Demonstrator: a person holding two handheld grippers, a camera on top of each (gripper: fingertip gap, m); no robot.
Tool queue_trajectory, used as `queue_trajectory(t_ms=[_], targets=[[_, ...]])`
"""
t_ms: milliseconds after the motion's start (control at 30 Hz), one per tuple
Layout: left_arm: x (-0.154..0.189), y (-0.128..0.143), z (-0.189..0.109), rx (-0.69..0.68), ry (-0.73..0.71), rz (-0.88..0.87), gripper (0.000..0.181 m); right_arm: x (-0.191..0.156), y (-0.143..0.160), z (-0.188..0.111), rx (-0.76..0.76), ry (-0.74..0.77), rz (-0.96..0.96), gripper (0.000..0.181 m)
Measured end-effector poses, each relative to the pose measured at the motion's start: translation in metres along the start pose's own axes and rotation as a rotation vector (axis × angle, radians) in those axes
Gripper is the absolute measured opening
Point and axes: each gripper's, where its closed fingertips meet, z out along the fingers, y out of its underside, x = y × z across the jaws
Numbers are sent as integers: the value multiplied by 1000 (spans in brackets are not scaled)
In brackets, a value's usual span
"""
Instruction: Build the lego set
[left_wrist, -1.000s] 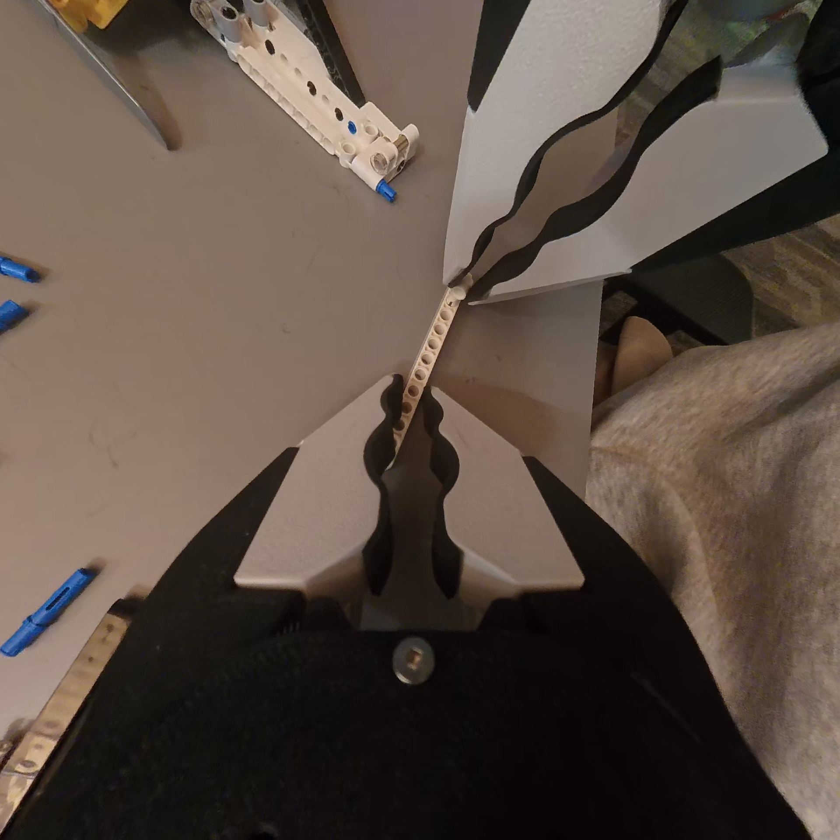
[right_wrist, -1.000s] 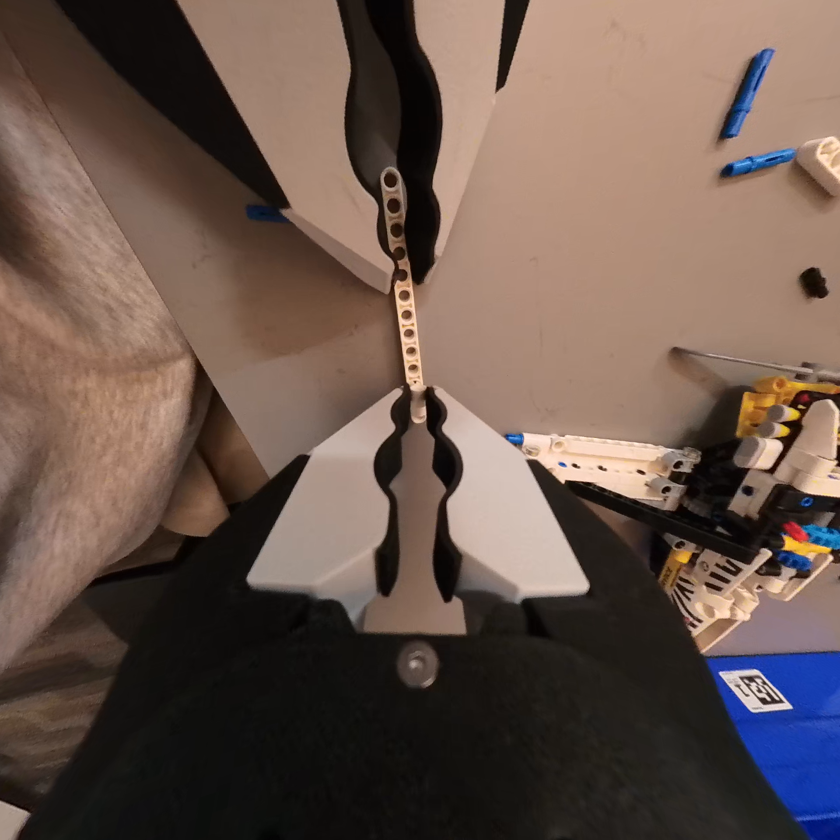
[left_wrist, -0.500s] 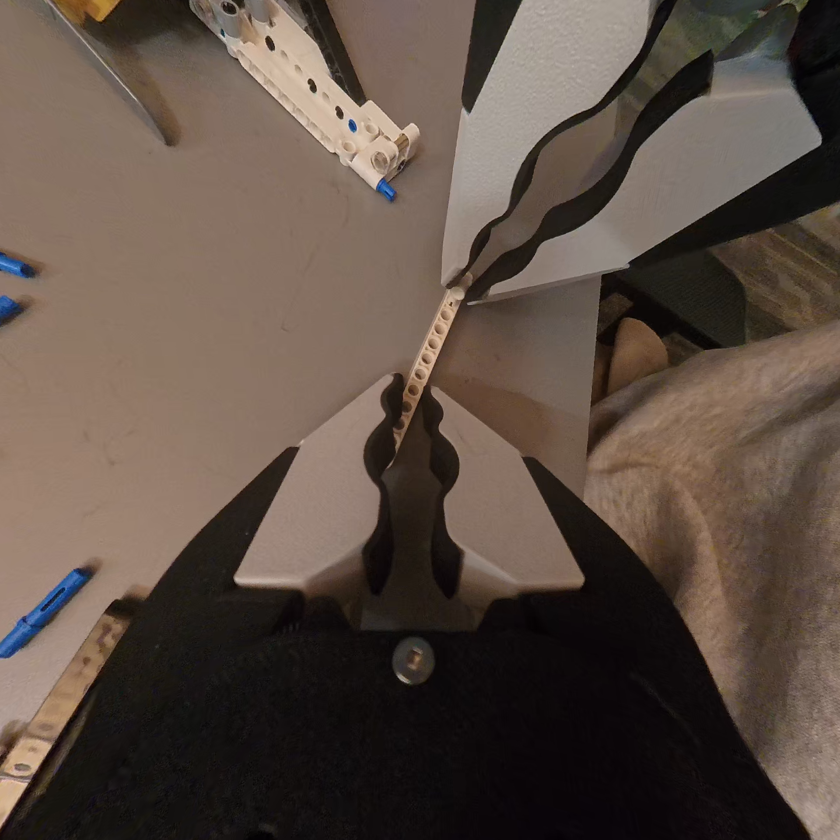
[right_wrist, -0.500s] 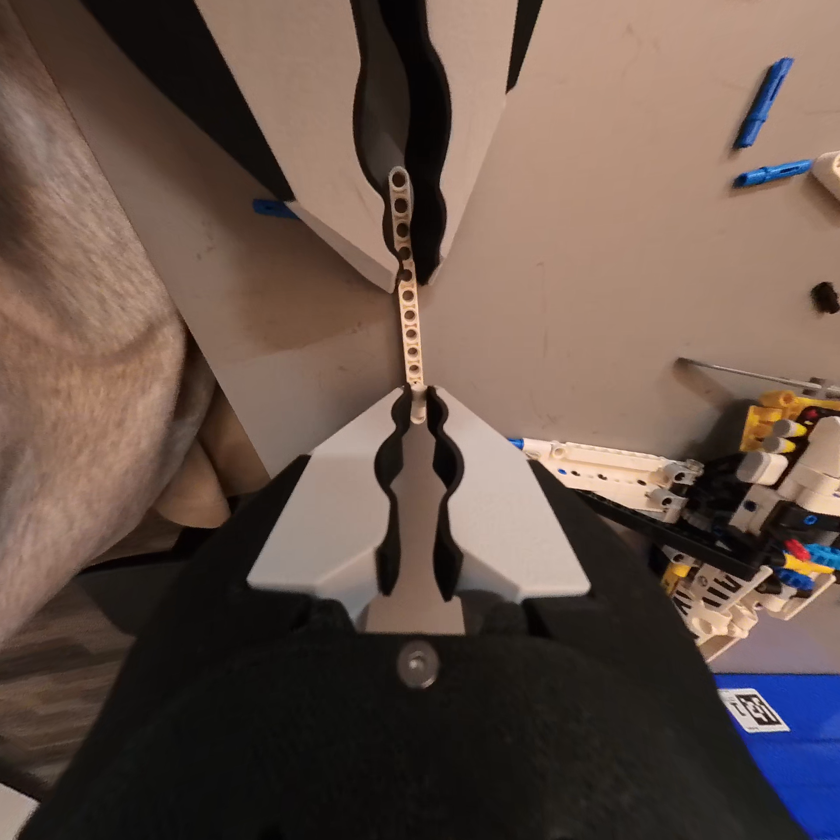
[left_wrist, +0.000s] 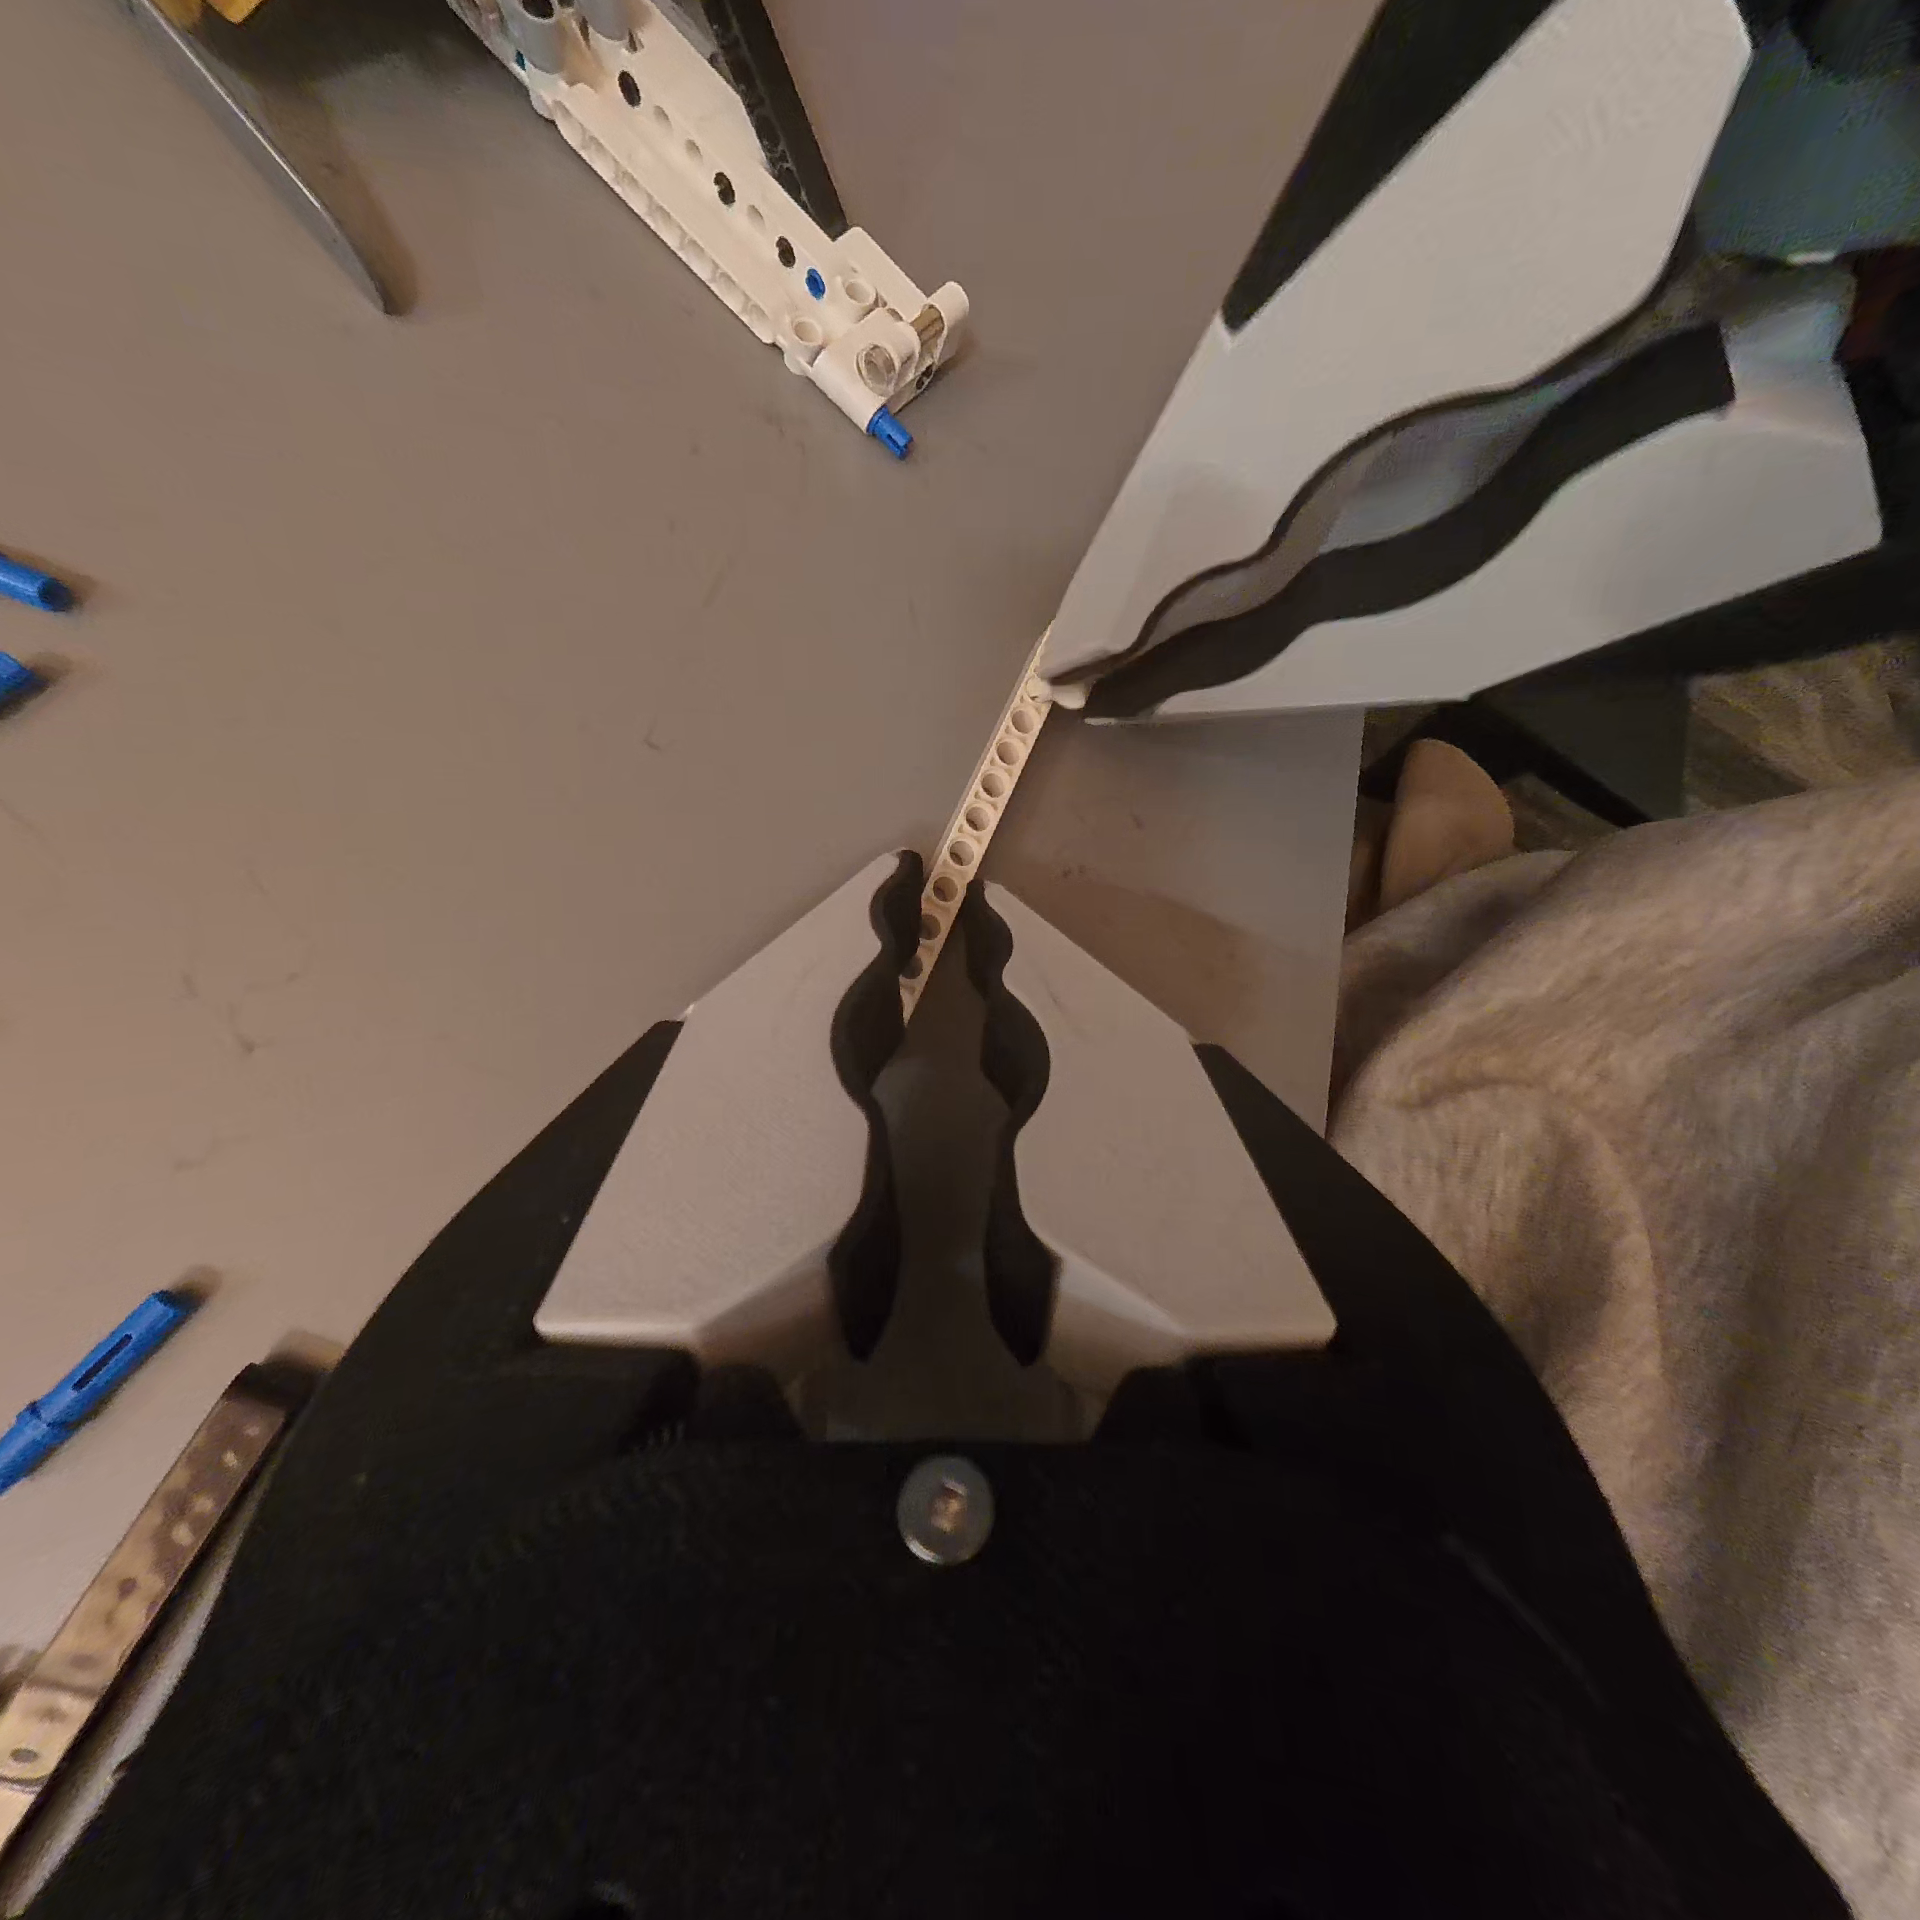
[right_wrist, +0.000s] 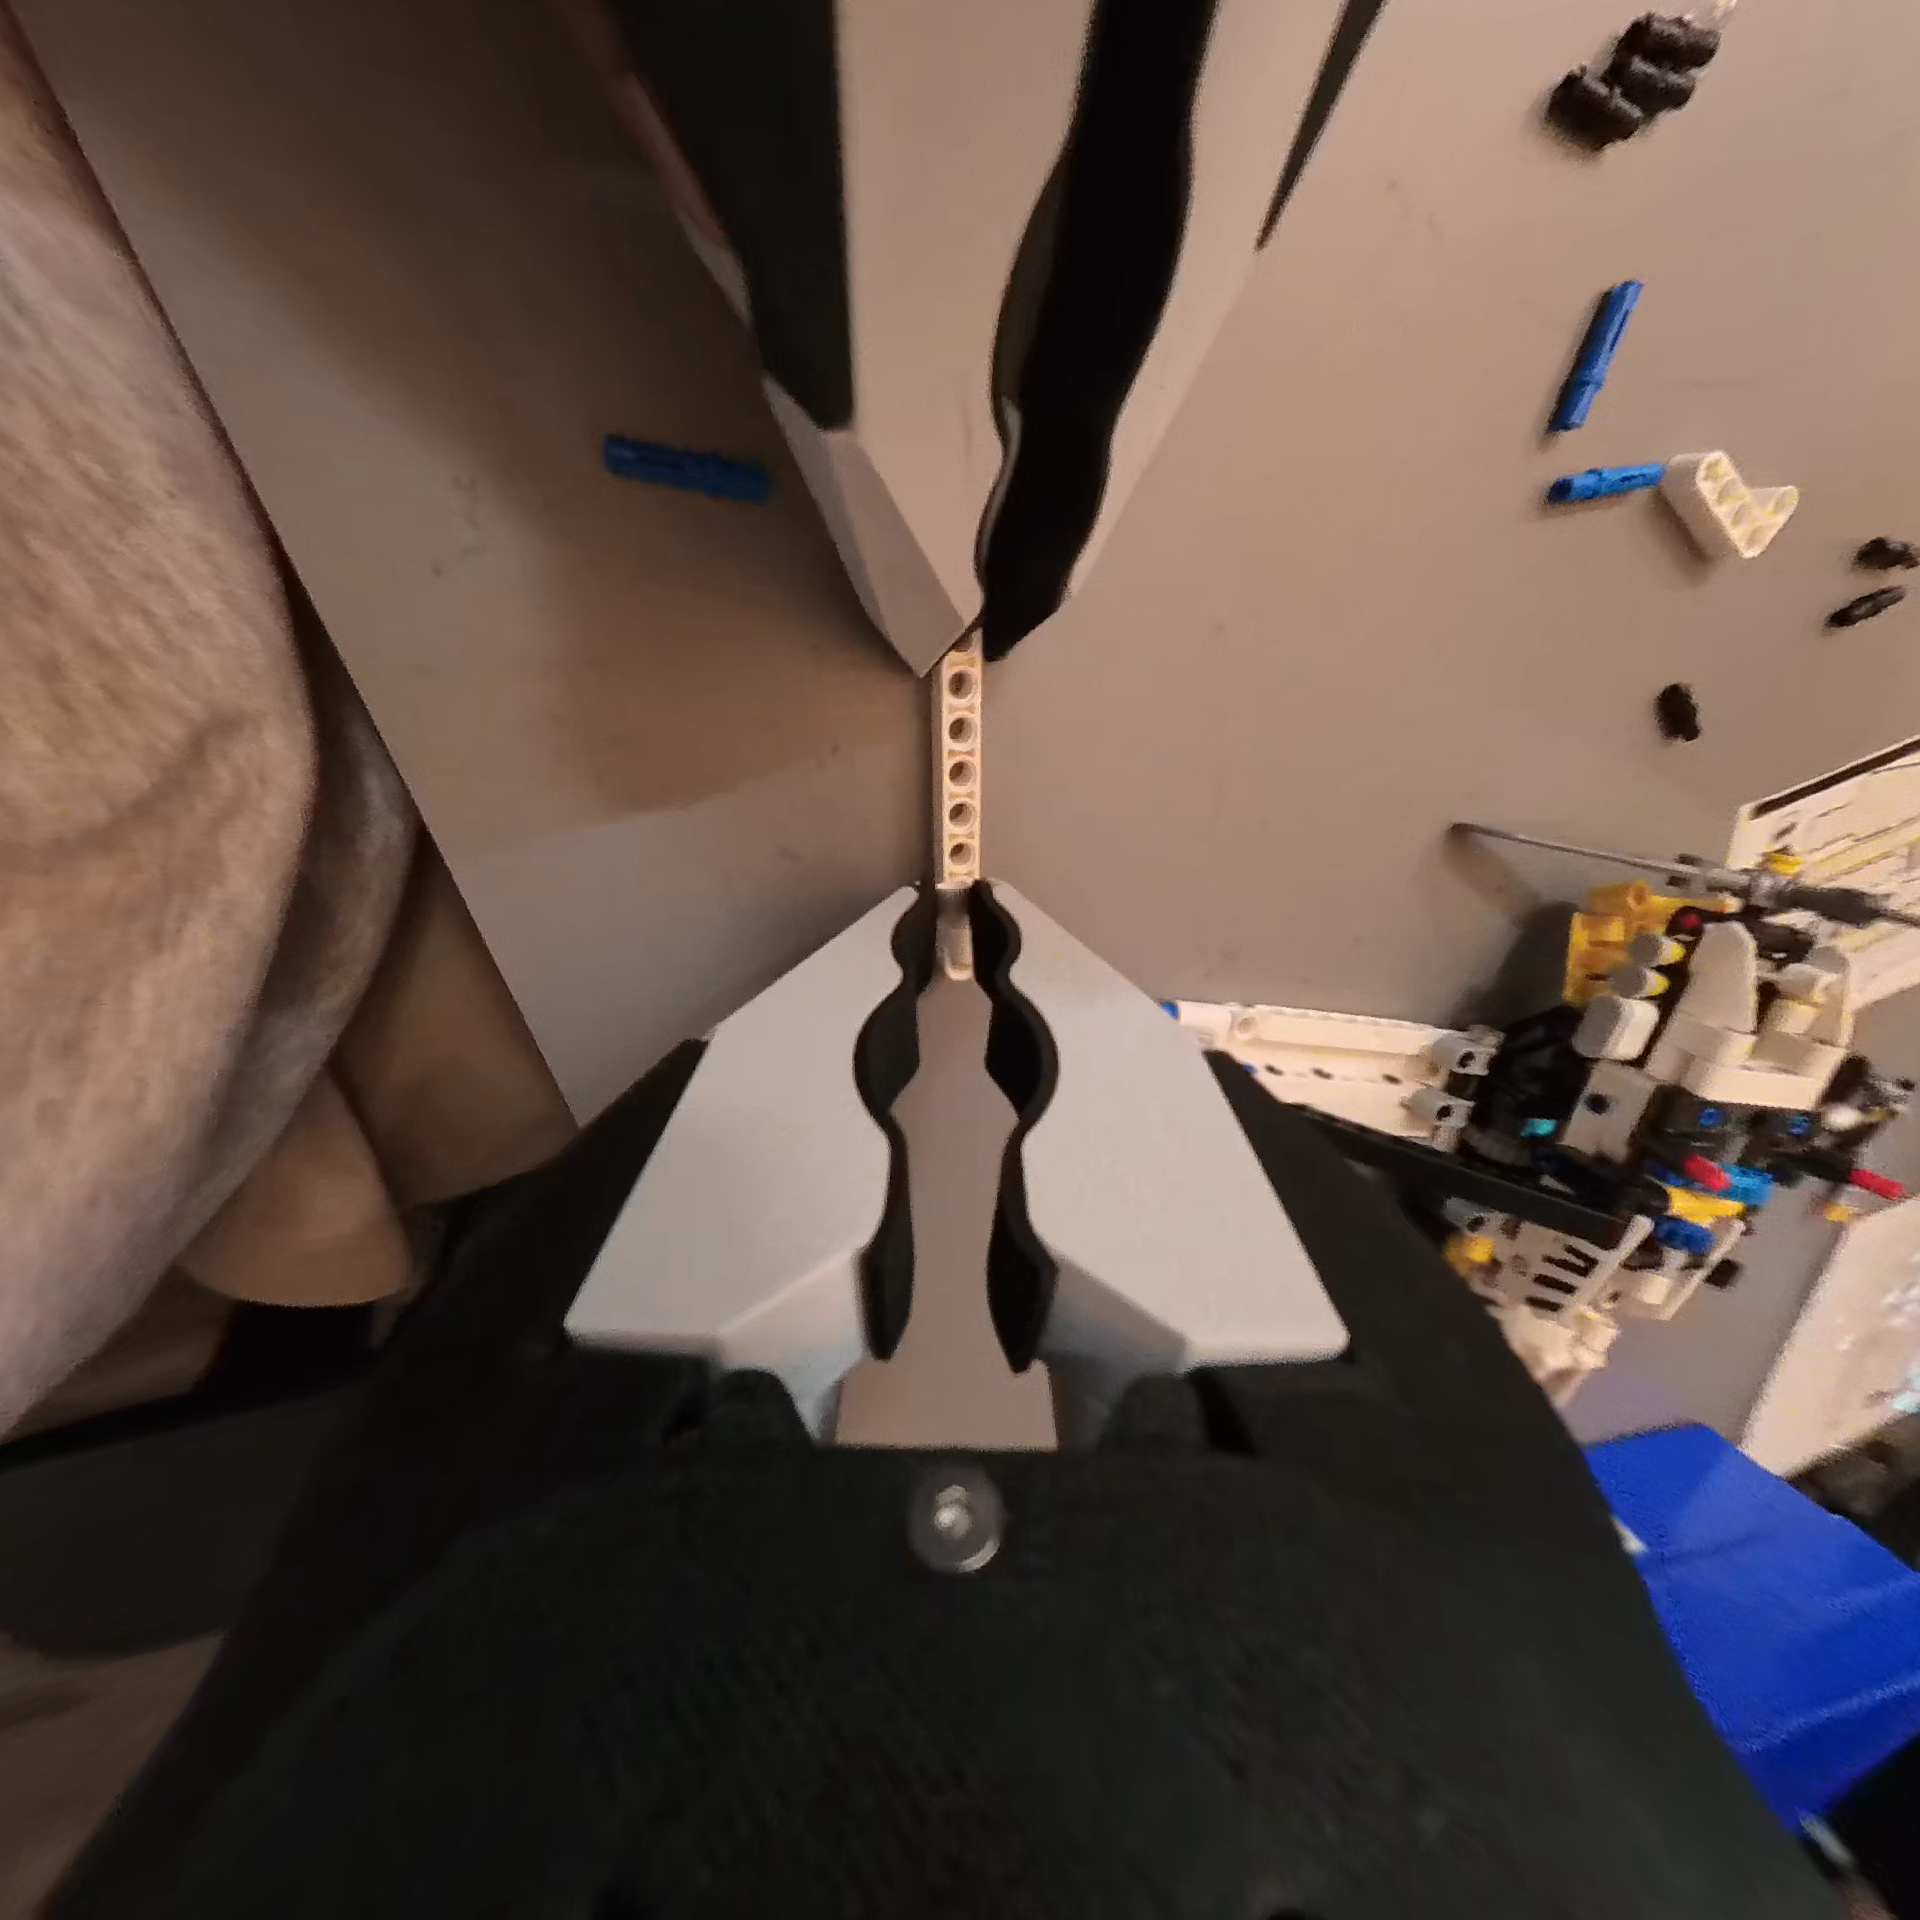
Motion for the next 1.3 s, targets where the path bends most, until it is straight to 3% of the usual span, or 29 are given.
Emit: queue_trajectory(t_ms=[167,700,1033,1167,1300], targets=[[0,0,0,0,5,-5,6,1,2,-1,43,-119,152,5],[0,0,0,0,6,-5,6,-1,4,6,-9,-297,161,6],[0,0,0,2,12,-14,6,-3,5,3,45,-260,92,9],[0,0,0,2,9,-12,6,4,1,-10,158,-269,174,18],[0,0,0,2,10,-13,6,3,15,-6,151,-232,217,23]])
